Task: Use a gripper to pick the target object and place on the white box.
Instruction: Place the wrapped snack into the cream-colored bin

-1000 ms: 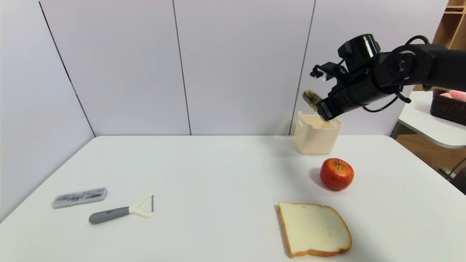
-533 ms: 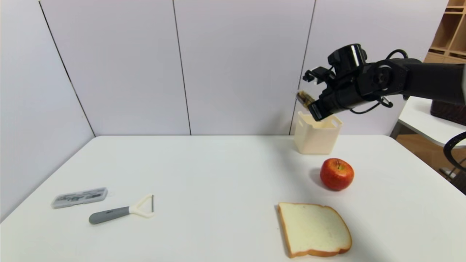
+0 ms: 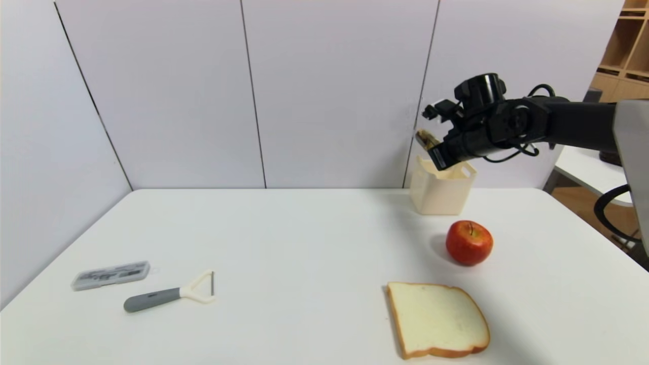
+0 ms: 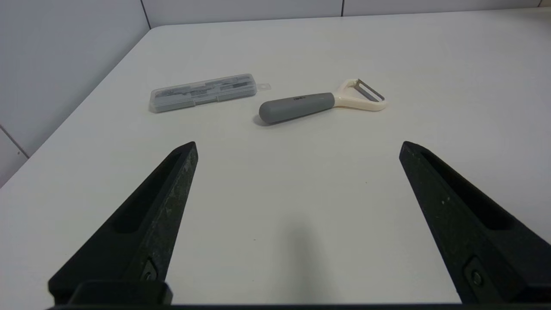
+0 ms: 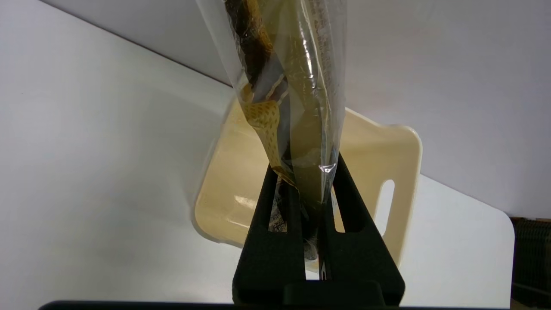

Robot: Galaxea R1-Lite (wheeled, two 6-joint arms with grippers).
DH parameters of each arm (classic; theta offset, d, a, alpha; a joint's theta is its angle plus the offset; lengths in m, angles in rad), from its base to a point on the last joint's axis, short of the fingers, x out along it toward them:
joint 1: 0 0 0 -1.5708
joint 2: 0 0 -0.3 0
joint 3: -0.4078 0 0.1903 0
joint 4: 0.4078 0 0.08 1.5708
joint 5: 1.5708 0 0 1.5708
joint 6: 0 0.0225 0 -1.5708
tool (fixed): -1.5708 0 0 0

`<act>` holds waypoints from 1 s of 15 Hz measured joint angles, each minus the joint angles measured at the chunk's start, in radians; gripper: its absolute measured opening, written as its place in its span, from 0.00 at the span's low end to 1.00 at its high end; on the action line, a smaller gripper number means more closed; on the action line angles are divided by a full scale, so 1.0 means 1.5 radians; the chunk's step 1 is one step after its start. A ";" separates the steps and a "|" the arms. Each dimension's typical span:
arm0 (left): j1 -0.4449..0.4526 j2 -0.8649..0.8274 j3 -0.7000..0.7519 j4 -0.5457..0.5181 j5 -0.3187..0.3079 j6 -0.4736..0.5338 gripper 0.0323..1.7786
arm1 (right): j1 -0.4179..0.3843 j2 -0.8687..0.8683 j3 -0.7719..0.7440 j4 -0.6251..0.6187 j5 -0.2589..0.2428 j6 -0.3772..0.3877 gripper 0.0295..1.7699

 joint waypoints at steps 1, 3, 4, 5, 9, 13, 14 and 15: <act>0.000 0.000 0.000 0.000 0.000 0.000 0.95 | 0.000 0.002 0.000 0.000 -0.001 0.002 0.07; 0.000 0.000 0.000 0.000 0.000 0.000 0.95 | -0.003 0.004 0.000 -0.017 -0.012 0.001 0.07; 0.000 0.000 0.000 0.000 0.000 0.000 0.95 | -0.008 0.005 0.000 -0.039 -0.015 0.000 0.07; 0.000 0.000 0.000 0.000 0.000 0.000 0.95 | -0.014 0.006 0.000 -0.059 -0.016 -0.001 0.07; 0.000 0.000 0.000 0.000 0.000 0.000 0.95 | -0.030 0.010 0.000 -0.054 -0.023 0.000 0.07; 0.000 0.000 0.000 0.000 0.000 0.000 0.95 | -0.035 0.008 0.001 -0.052 -0.028 0.000 0.07; 0.000 0.000 0.000 0.000 0.000 0.000 0.95 | -0.034 0.008 0.001 -0.048 -0.028 0.000 0.07; 0.000 0.000 0.000 0.000 0.000 0.000 0.95 | -0.034 0.008 0.002 -0.037 -0.028 0.001 0.07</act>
